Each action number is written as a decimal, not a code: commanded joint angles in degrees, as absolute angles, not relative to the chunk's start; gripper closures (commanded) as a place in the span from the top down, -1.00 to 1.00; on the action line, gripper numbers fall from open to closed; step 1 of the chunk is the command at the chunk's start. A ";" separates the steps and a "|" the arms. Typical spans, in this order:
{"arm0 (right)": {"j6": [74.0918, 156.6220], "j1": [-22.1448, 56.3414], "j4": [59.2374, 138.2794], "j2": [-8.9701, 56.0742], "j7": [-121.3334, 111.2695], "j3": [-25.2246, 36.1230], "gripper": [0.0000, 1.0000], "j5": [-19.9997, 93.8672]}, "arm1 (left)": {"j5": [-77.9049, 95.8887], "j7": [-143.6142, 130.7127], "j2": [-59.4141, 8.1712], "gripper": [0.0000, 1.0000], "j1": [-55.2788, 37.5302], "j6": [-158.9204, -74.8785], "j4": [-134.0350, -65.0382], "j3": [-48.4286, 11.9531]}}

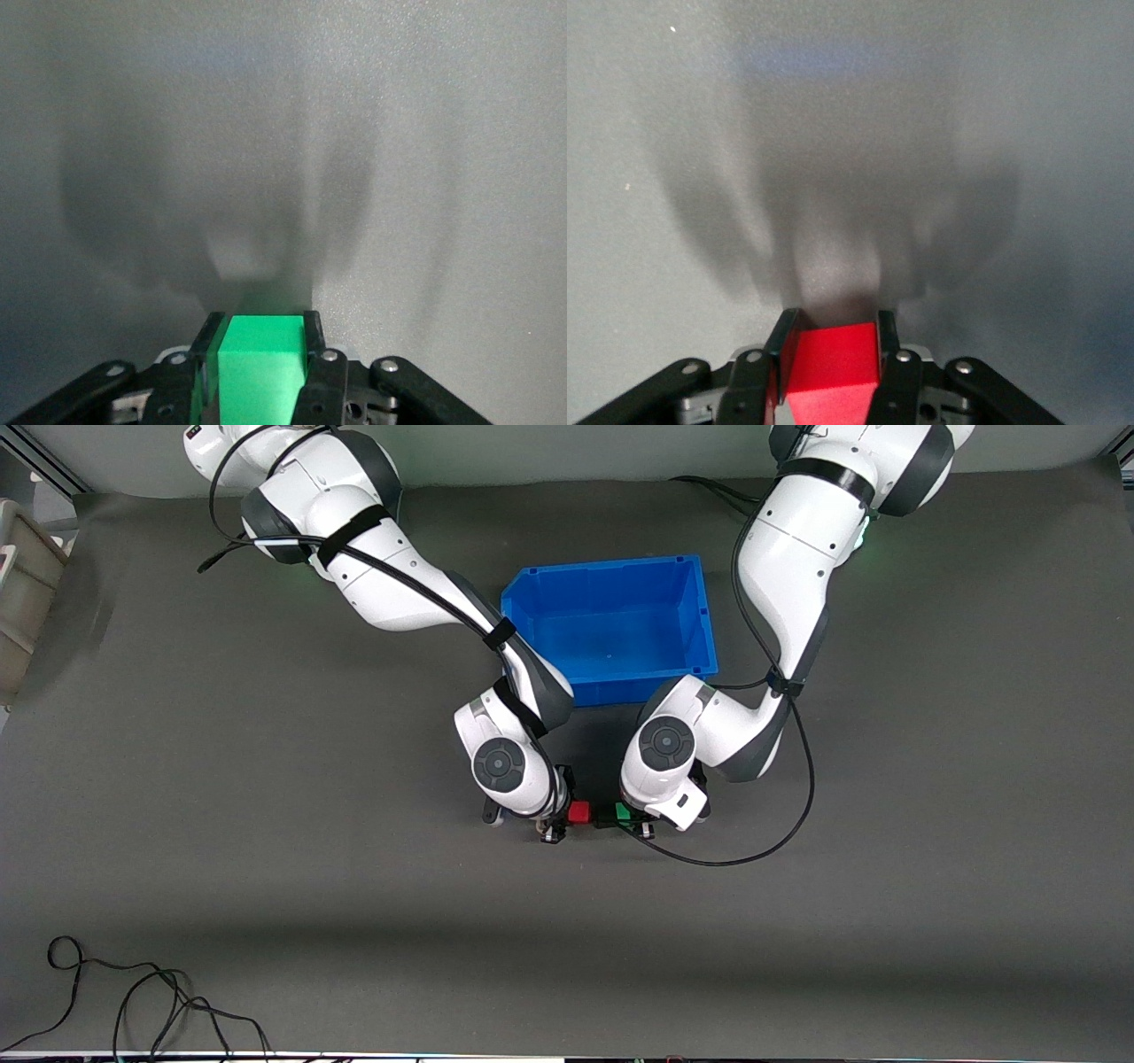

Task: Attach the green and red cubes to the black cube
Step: 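Press the red and green cubes against the black cube's sides, then open both grippers and lift them away from the cube row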

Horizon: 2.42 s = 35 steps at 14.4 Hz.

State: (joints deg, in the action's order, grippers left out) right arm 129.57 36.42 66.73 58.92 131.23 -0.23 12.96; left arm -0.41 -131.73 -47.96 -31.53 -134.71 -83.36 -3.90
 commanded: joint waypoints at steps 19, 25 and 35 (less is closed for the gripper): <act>133.15 37.44 64.77 60.65 134.30 0.18 -1.00 12.22 | -0.97 -132.71 -47.99 -0.39 -32.96 -134.74 -82.09 -2.99; 133.15 37.35 64.95 59.86 131.32 0.18 0.39 11.78 | -1.32 -132.10 -47.81 1.00 -32.96 -134.74 -82.00 -2.99; 119.22 34.46 65.21 50.03 118.16 0.35 0.99 12.65 | -2.20 -109.73 -39.30 1.00 -27.51 -122.02 -80.50 -2.81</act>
State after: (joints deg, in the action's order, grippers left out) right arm 125.32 35.92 64.37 54.49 123.52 0.38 12.44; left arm -1.56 -116.89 -43.26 -27.77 -127.11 -78.93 -2.61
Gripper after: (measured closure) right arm 0.000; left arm 0.000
